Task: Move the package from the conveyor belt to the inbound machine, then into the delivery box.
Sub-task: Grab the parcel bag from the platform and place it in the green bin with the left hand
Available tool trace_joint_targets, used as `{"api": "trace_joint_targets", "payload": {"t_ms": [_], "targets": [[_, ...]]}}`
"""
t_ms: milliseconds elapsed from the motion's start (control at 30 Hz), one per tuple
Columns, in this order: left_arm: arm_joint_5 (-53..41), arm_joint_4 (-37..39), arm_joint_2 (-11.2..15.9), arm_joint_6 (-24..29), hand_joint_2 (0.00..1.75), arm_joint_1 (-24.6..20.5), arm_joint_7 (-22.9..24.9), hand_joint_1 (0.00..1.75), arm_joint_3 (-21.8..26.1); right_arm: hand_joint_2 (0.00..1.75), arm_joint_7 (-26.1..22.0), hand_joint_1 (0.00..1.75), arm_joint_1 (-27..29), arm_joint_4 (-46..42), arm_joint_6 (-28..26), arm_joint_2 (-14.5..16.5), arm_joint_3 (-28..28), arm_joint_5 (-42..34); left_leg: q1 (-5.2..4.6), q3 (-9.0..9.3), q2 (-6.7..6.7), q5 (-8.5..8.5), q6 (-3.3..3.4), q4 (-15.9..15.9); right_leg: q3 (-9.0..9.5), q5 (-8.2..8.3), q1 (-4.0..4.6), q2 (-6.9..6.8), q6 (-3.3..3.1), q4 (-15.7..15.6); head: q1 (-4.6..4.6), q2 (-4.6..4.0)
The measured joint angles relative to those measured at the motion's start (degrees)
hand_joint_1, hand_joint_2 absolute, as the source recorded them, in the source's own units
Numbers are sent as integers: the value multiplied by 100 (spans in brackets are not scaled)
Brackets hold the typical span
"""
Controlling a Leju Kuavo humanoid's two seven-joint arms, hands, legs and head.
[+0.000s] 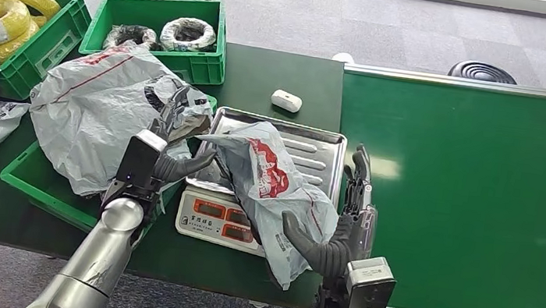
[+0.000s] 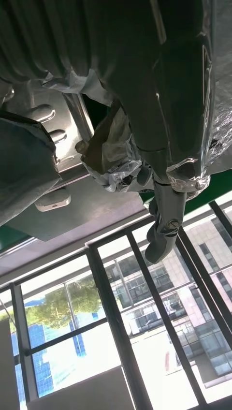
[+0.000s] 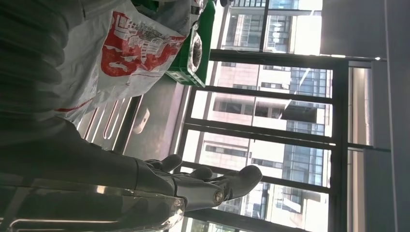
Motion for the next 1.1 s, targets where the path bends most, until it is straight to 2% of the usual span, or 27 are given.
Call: {"api": "trace_joint_targets", "payload": {"t_ms": [167, 300, 600, 900, 967, 1033, 1100], "targets": [[-43, 92, 10, 133, 175, -25, -25, 0, 7, 175, 68, 0, -14, 7, -8, -13, 23, 14, 0, 0, -1, 0, 0, 0, 1, 0, 0, 0, 0, 0, 0, 1], [-414, 51, 9, 87, 175, 0, 38, 0, -122, 175, 82, 0, -43, 51, -4, -30, 22, 13, 0, 0, -2, 0, 0, 0, 1, 0, 0, -1, 0, 0, 0, 0], [-1561, -379, -56, -224, 175, 88, 741, 0, -1158, 175, 48, 0, -36, 249, -4, -61, 2, -22, -1, -5, -2, 0, 0, 1, -5, 0, -1, -1, 0, -1, 0, 0], [-2822, 708, -277, -91, 175, -214, 946, 0, -2004, 175, 9, 0, 92, 31, 60, -73, -30, 36, -1, -6, -8, 0, 0, 2, -5, 0, -2, -6, 1, -1, -1, 1], [-2889, 1035, -352, -66, 175, -301, 928, 25, -2176, 175, 38, 0, 136, -112, 98, -69, -40, 79, -1, -7, -10, 0, 0, 2, -4, 0, -2, -7, 1, -1, -1, 0], [-2898, 1231, -426, -72, 175, -361, 914, 106, -2281, 175, 85, 0, 154, -238, 118, -63, -58, 120, -1, -7, -7, 0, 0, 2, -4, 0, -2, -6, 1, -1, -1, 0], [-2898, 1365, -487, -113, 175, -431, 912, 167, -2337, 175, 127, 0, 166, -354, 136, -41, -87, 172, -1, -6, -8, 0, 0, 3, -3, 0, -2, -6, 1, -1, -1, 1]]}}
